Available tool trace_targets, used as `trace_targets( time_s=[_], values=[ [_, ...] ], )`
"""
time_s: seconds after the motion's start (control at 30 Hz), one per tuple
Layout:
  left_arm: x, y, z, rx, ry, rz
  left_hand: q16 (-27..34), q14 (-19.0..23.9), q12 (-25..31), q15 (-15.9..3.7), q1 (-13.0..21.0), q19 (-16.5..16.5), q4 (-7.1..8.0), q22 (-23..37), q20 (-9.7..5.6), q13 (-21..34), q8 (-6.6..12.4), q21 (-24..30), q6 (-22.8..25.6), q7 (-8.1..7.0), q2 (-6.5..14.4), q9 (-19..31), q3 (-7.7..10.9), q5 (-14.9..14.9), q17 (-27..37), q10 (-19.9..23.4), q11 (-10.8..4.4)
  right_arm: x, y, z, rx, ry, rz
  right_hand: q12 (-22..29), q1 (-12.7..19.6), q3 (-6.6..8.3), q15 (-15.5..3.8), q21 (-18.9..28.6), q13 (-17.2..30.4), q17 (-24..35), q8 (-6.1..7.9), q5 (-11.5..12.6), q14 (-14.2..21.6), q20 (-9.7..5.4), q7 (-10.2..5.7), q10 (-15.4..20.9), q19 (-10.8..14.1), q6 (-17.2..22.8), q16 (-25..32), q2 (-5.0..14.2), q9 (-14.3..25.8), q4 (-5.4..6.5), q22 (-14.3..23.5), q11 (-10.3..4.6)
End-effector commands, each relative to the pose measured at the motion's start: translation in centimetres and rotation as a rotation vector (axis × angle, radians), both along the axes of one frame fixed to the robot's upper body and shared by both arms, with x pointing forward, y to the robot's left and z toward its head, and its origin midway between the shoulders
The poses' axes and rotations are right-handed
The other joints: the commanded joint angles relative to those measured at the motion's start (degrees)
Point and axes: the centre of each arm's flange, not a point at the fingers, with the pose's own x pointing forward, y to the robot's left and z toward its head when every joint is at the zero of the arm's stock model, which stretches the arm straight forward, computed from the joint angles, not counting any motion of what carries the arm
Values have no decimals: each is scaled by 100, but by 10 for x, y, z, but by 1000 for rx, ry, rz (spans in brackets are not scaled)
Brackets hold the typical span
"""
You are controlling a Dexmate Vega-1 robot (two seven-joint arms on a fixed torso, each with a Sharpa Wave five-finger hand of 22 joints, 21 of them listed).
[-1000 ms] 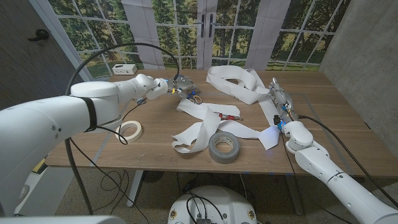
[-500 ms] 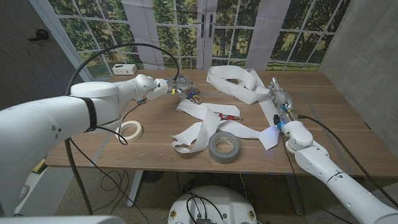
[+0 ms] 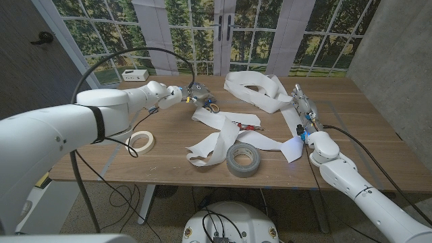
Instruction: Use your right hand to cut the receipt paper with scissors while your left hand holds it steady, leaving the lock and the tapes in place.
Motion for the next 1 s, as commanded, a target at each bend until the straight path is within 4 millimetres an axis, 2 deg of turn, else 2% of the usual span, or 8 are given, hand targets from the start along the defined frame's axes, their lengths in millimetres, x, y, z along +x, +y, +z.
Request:
trace_targets(
  time_s=[0.03, 0.27, 0.33, 0.5, 0.67, 0.73, 0.9, 1.0],
  values=[
    [-1, 1, -2, 3, 0, -15, 9, 154, 137, -1027, 23, 58, -15, 17, -310, 63, 11, -6, 109, -4, -55, 9, 31, 10, 27, 247, -12, -1, 0, -1, -1, 1, -2, -11, -23, 33, -92, 22, 24, 14, -6, -4, -10, 51, -34, -3, 6, 29, -12, 19, 19, 7, 11, -27],
    [-2, 2, -4, 15, 0, -24, -27, 302, 294, -1049, 323, 56, -121, 14, -276, 189, -58, -18, 121, -4, 7, 8, 253, 84, 50, 318, -39, -1, 0, -2, -5, 2, 0, -10, 7, 87, -99, 21, 24, 16, -6, 5, -12, 46, -46, -1, 1, 28, -10, 98, 19, 7, 11, -39],
    [-2, 3, -6, 23, -1, -29, -12, 397, 350, -1033, 392, 102, -108, 23, -114, 249, -88, 2, 122, -3, -14, 9, 329, 113, 73, 291, -27, -1, 0, -3, 0, 5, 0, -11, 8, 90, -100, 21, 24, 15, -6, 4, -13, 43, -52, -2, 1, 30, -11, 97, 19, 6, 11, -40],
    [-3, 3, -7, 31, -1, -31, 57, 762, 473, -1028, 424, 164, -63, 60, 31, 394, 111, 40, 796, 24, -76, 41, 492, 156, 158, 159, -19, -1, 1, -3, 0, 7, 1, -16, 9, 96, -93, 21, 24, 16, -7, 1, -10, 46, -55, -16, -1, 25, -10, 96, 19, 6, 11, -52],
    [-3, 4, -10, 47, -1, -30, 27, 733, 456, -1019, 396, 149, -69, 69, 68, 433, 103, 40, 825, 5, -219, 49, 496, 137, 172, 24, -16, 0, 1, -5, 0, 11, 3, -16, 13, 103, -96, 21, 25, 15, -6, 0, -11, 46, -64, -15, -2, 28, -11, 96, 19, 3, 11, -48],
    [-2, 5, -10, 50, -1, -29, 74, 801, 437, -1027, 348, 215, -32, 86, 80, 468, 265, 77, 1152, 46, -229, 95, 507, 121, 230, -81, -23, 1, 1, -5, 0, 11, 6, -17, 16, 106, -94, 20, 25, 14, -6, -1, -14, 50, -61, -19, -4, 28, -13, 95, 19, 1, 11, -48],
    [-2, 6, -12, 50, 4, -29, 339, 1205, 432, -1068, 380, 460, -24, 141, 175, 526, 472, 209, 1326, 54, -151, 204, 432, 97, 438, -136, -21, 2, 1, -6, 5, 15, 8, -22, 16, 112, -89, 19, 25, 15, -7, -3, -13, 49, -70, -33, -8, 25, -13, 95, 19, 1, 11, -54],
    [-2, 5, -14, 48, 6, -28, 595, 1511, 510, -1076, 539, 728, -58, 212, 173, 639, 914, 380, 1755, 61, -113, 408, 280, 98, 755, -61, -16, 2, 1, -5, 3, 13, 7, -24, 18, 116, -76, 20, 25, 15, -10, -5, -17, 48, -72, -40, -8, 17, -14, 96, 19, 1, 11, -49]
  ],
)
